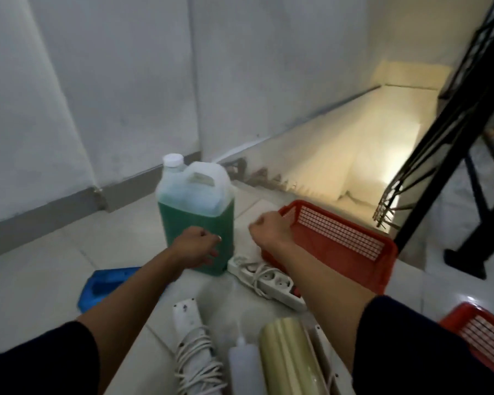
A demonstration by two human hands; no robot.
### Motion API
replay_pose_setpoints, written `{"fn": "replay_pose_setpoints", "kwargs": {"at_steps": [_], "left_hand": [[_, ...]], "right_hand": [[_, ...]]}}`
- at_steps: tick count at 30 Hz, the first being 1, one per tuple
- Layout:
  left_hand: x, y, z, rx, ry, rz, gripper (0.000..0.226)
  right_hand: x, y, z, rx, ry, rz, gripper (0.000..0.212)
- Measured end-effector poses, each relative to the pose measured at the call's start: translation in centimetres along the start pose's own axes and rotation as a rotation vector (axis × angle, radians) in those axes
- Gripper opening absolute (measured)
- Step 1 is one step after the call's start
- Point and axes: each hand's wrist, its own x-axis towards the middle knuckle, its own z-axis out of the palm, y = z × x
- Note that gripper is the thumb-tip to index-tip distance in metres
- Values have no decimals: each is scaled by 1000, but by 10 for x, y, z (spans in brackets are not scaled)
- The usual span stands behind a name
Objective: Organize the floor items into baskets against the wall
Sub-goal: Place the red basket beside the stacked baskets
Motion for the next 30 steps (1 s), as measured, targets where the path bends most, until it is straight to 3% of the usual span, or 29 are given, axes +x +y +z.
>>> {"fn": "replay_pose_setpoints", "kwargs": {"at_steps": [4, 9, 11, 14, 17, 22, 30], "left_hand": [[29, 12, 79, 78, -109, 20, 13], [39, 12, 137, 133, -163, 0, 16], [43, 8, 152, 132, -196, -25, 17], [47, 1, 168, 151, -225, -61, 24], [48, -5, 175, 136, -258, -102, 29], [50, -6, 171, 27, -243, -96, 17], [43, 33, 135, -567, -367, -197, 67]], "right_hand": [[6, 118, -35, 125, 291, 277, 27], [-3, 205, -50, -187, 506, 494, 46], [-9, 220, -48, -179, 593, 518, 58], [-10, 236, -42, 127, 565, 764, 74], [-7, 245, -29, 622, 430, 930, 52], [1, 237, -32, 970, 484, 855, 12], [-6, 176, -61, 1118, 565, 647, 29]]}}
